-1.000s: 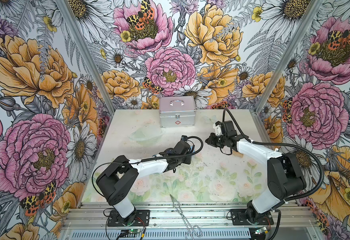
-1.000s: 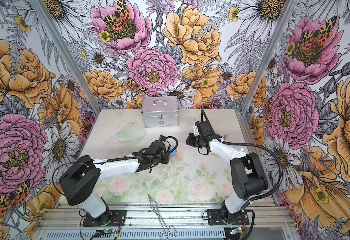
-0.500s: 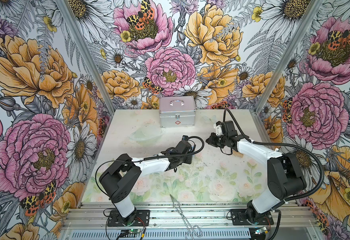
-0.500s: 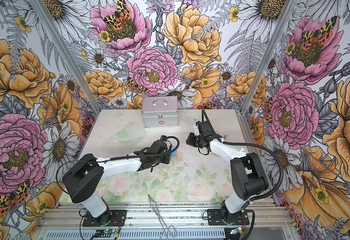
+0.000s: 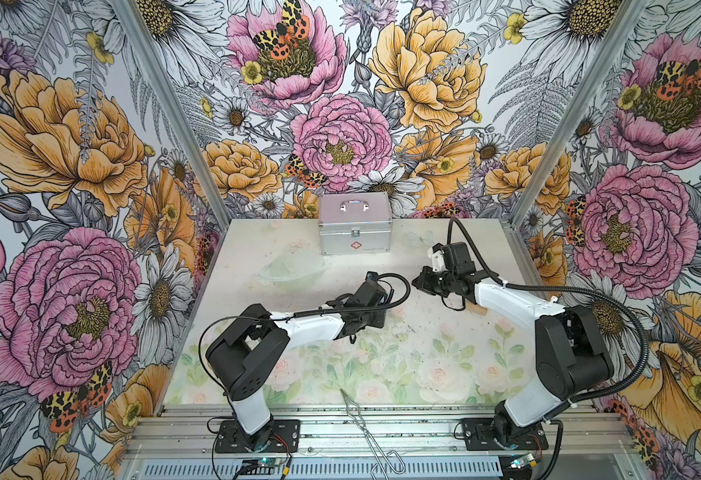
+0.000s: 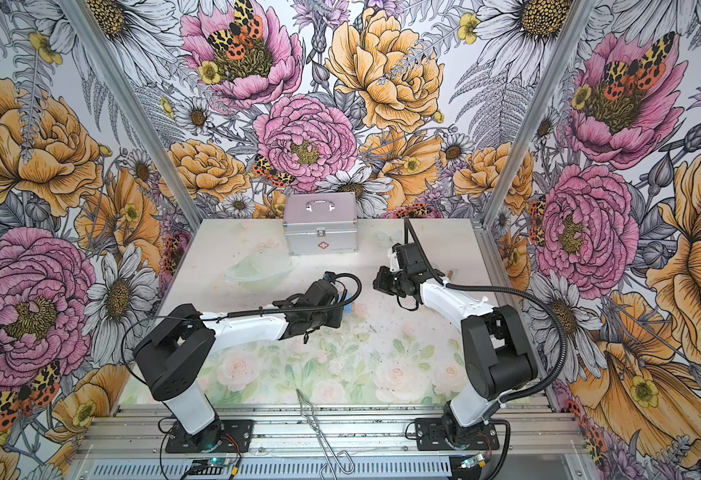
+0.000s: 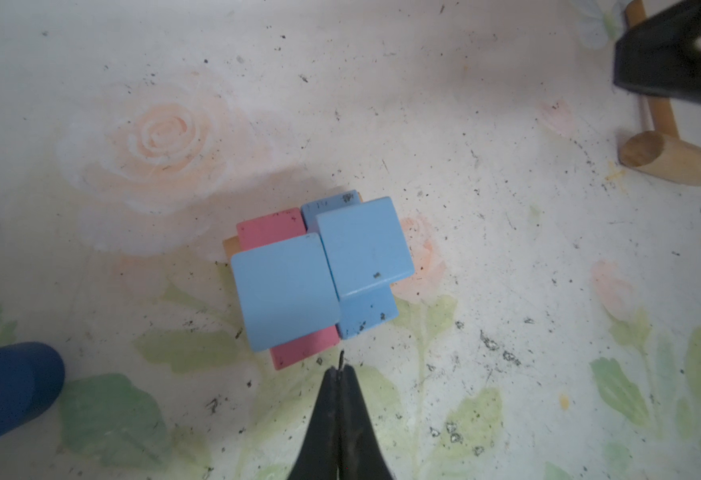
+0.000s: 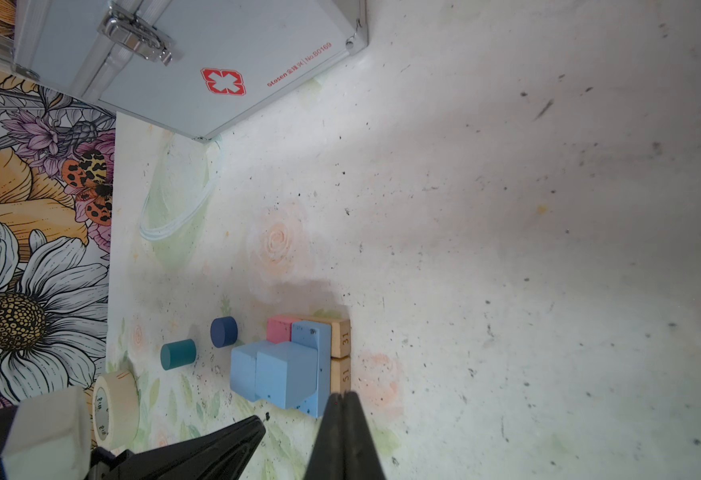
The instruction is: Build the wood block tower
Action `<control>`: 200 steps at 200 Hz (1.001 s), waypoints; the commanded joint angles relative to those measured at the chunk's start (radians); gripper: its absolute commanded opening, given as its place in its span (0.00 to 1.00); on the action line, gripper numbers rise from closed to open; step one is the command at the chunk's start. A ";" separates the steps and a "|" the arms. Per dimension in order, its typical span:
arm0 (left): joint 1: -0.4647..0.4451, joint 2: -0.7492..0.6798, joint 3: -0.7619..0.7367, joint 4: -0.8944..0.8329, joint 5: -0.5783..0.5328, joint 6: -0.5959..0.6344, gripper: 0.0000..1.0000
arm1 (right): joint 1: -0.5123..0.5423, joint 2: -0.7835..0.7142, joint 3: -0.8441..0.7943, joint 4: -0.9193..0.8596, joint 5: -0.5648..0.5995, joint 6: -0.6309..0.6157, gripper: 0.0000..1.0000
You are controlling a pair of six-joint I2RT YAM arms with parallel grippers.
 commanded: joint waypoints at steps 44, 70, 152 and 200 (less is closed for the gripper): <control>-0.008 0.033 0.044 -0.024 -0.031 -0.009 0.00 | -0.011 -0.041 -0.013 0.031 -0.002 0.008 0.00; -0.007 0.039 0.048 -0.027 -0.034 -0.010 0.00 | -0.011 -0.042 -0.015 0.033 -0.003 0.009 0.00; -0.004 0.051 0.058 -0.033 -0.044 -0.012 0.00 | -0.013 -0.039 -0.019 0.038 -0.006 0.012 0.00; -0.003 0.056 0.060 -0.035 -0.049 -0.015 0.00 | -0.014 -0.037 -0.019 0.041 -0.006 0.014 0.00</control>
